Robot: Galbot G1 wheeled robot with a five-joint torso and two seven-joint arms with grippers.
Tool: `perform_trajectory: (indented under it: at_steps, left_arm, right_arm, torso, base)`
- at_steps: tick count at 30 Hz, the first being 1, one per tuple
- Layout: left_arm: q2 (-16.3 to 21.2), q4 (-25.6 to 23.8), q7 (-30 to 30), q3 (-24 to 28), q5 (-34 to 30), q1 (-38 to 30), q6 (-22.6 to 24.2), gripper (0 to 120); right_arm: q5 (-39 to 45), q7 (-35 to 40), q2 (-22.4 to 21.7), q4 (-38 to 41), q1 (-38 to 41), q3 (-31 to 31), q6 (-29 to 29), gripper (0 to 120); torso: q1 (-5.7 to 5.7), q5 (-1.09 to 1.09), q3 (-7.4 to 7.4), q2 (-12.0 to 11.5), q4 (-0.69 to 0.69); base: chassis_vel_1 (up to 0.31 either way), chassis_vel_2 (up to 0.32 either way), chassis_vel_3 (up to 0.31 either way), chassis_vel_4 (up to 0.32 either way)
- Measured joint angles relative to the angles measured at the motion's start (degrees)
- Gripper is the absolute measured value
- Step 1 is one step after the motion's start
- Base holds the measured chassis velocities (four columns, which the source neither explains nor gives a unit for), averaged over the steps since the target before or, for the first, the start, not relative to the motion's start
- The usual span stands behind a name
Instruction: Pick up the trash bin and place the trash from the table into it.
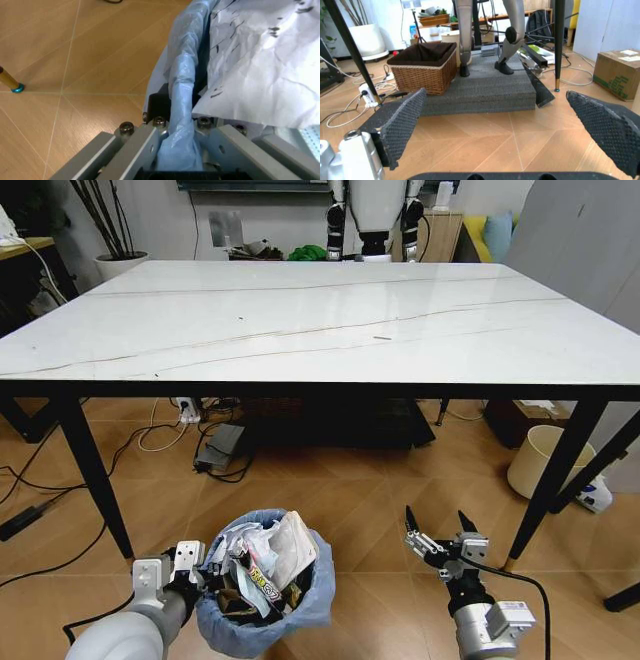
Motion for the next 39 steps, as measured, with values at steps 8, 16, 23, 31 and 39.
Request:
perform_trajectory:
  at_steps: [8, 16, 23, 31, 39]
  left_arm:
    - [-0.8, 1.3, 0.4, 0.1, 0.6, -0.5, 0.0, 0]
    - [-1.6, 4.6, -0.5, -0.2, 1.1, -1.4, 0.0, 0]
    - [-3.2, 8.8, -2.5, -0.2, -1.1, -2.4, -0.3, 0]
    - [-4.5, 13.6, -1.8, -0.9, -1.0, -2.6, -1.6, 0]
    - [-5.1, 16.5, 2.1, -1.3, 2.6, -2.7, -2.5, 0]
  right_arm:
    - [0.2, 0.1, -0.3, -0.3, 0.4, 0.3, 0.0, 100]
    - [0.1, 0.0, -0.1, -0.8, 0.7, 0.1, 0.2, 100]
    - [0.0, 0.0, 0.0, -1.1, 0.9, 0.1, 0.2, 100]
    - [0.0, 0.0, 0.2, -1.1, 0.9, 0.1, 0.2, 100]
    - [0.1, 0.0, 0.3, -1.0, 0.9, 0.1, 0.3, 100]
  torso:
    - [-0.58, 0.0, -1.41, -2.0, 0.0]
    - [-0.9, 0.0, -1.94, -2.8, 0.0]
    - [-0.91, 0.0, -1.88, -2.8, 0.0]
    - [-0.84, 0.0, -1.75, -2.6, 0.01]
    - [-0.79, 0.0, -1.65, -2.5, 0.01]
  base:
    - [0.0, 0.0, 0.0, 0.0]
    - [0.0, 0.0, 0.0, 0.0]
    - [0.0, 0.0, 0.0, 0.0]
    - [0.0, 0.0, 0.0, 0.0]
    - [0.0, 0.0, 0.0, 0.0]
